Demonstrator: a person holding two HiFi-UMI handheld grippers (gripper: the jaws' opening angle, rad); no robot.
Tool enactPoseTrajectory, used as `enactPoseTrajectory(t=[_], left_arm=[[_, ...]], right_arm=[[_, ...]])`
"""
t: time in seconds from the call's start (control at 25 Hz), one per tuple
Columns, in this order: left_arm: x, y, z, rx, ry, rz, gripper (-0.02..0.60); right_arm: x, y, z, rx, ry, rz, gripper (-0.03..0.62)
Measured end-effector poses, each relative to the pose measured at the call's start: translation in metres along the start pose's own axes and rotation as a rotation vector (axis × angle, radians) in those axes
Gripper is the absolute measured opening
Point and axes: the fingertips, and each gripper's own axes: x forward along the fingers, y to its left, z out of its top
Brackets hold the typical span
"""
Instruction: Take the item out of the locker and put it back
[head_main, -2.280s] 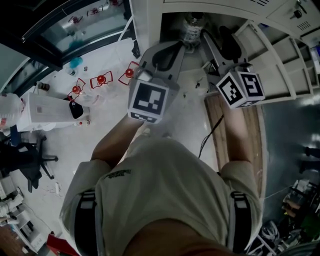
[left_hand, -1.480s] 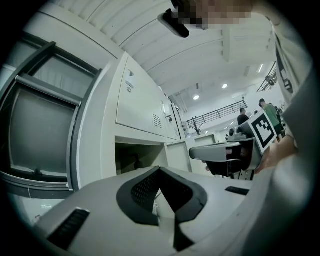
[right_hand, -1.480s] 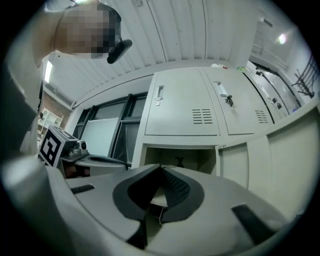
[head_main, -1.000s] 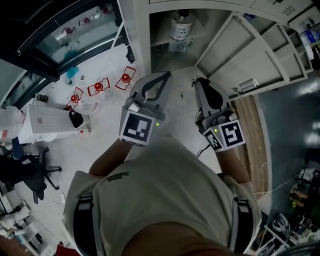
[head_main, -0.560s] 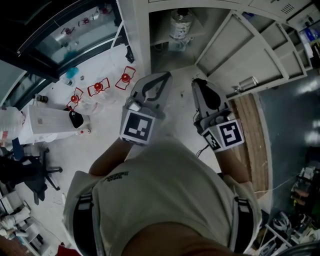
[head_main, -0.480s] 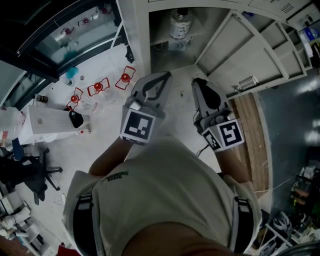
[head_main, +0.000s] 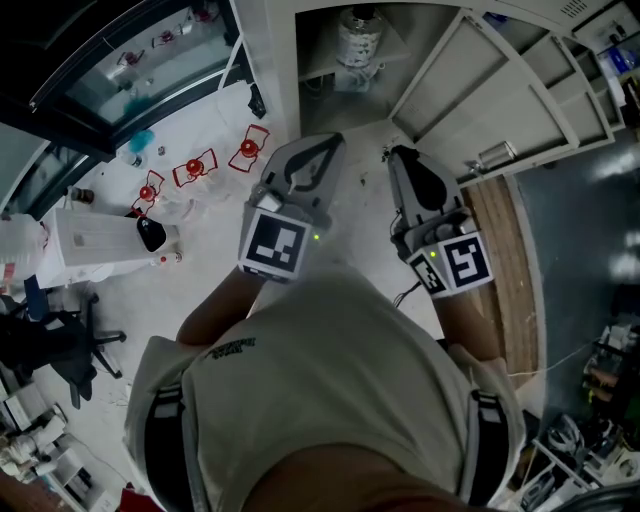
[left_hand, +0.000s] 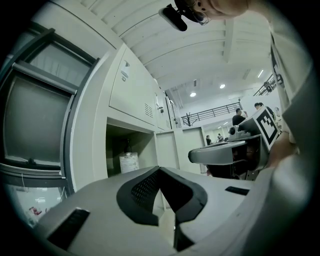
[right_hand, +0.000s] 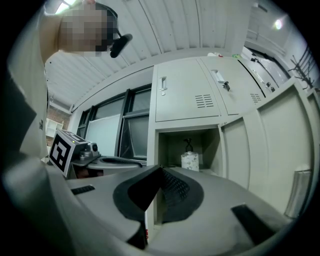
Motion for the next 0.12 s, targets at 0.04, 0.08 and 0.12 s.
enactPoseTrajectory(t=[0.04,0.08,0.12], left_arm=[[-0.0003,0.0001,0.0009,0.000,-0.003,0.000,0.012],[-0.0006,0.0000,0.0016,0.001,-0.006,0.000,0.012],[-0.0009,0.0000,0.0023,0.002,-0.009,0.000,0.012]], right_arm=[[-0.0002,0.0007,0.0006,-0.001,-0.002,0.000,0.000],[-0.0003,0.0013,0.0010,-0.002,-0.003,0.000,0.001],[-0.0005,0.0020,0.0014,-0.002,-0.004,0.000,0.000]])
